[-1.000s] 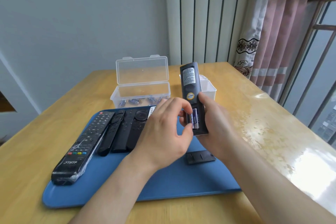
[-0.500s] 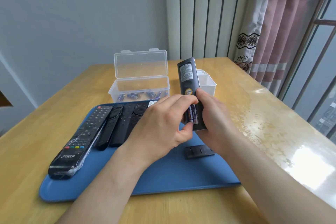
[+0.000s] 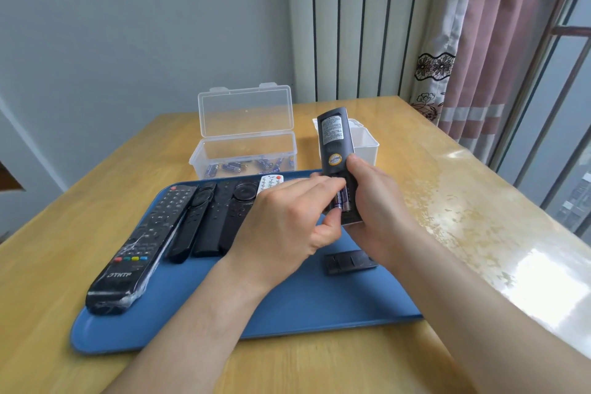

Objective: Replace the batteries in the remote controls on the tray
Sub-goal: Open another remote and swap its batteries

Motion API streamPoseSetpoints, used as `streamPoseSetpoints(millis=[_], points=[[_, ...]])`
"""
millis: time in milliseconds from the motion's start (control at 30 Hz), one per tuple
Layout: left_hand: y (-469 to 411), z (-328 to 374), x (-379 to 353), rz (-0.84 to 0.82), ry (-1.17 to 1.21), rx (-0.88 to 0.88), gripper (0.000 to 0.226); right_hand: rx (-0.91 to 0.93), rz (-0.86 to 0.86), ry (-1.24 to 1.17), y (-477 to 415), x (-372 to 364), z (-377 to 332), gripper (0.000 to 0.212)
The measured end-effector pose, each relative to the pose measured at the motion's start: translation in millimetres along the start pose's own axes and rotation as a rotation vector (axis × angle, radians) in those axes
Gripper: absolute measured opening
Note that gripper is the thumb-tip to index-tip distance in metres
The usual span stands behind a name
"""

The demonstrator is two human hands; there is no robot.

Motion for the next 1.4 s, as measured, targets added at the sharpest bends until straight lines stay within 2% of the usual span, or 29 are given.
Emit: streamPoseSetpoints(millis=[167, 300, 367, 467, 600, 667, 867, 933, 1000, 1200, 1400], points=[[0.6, -2.6, 11.0, 0.119, 0.038, 0.007, 0.024, -0.022, -0.017, 0.001, 2.9, -3.4, 3.6, 0.029], [3.0, -8.9, 6.5, 0.108, -0.005, 0.009, 0.019, -0.032, -0.036, 0.036, 6.1, -11.7, 11.1, 0.033], [3.6, -11.8, 4.8, 0.117, 0.074, 0.076, 0.02, -0.064, -0.016, -0.013, 5.7, -9.0, 11.8, 0.033], [6.3, -23.8, 9.1, 0.215, 0.3, 0.252, 0.019, -0.07, 0.033, -0.089, 4.7, -1.6, 7.0, 0.028], [16.2, -59.8, 10.7, 0.43, 0.777, 0.712, 0.031, -0.085, 0.025, -0.133, 3.6, -2.2, 5.9, 0.028], [17.2, -65.9, 11.6, 0.443, 0.787, 0.785, 0.033, -0.068, 0.02, -0.086, 3.3, -2.4, 4.6, 0.03], [9.6, -37.7, -2.0, 0.115, 0.421, 0.651, 0.018, 0.0, 0.024, 0.094, 3.9, -5.8, 4.6, 0.02], [7.1, -27.9, -2.0, 0.085, 0.333, 0.539, 0.022, 0.01, -0.005, 0.106, 5.7, -8.6, 2.5, 0.021], [6.3, -23.7, -3.6, 0.059, 0.263, 0.457, 0.024, 0.013, -0.033, 0.096, 7.8, -9.8, -0.3, 0.032], [4.8, -21.1, -3.2, 0.081, 0.286, 0.406, 0.025, 0.034, -0.072, 0.1, 11.3, -13.2, -4.8, 0.039], [3.5, -23.9, -10.3, 0.027, 0.286, 0.389, 0.031, 0.057, -0.098, 0.161, 13.0, -17.1, -4.8, 0.041]])
Point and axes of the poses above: each hand's wrist, its own y-axis away from the middle knuckle, its own x-axis out of the back of the hand, z = x × y, the point moved 9 cm from there along -y, towards the middle knuckle, and after that the axes turned 14 degrees about y, right-handed, at the moved point
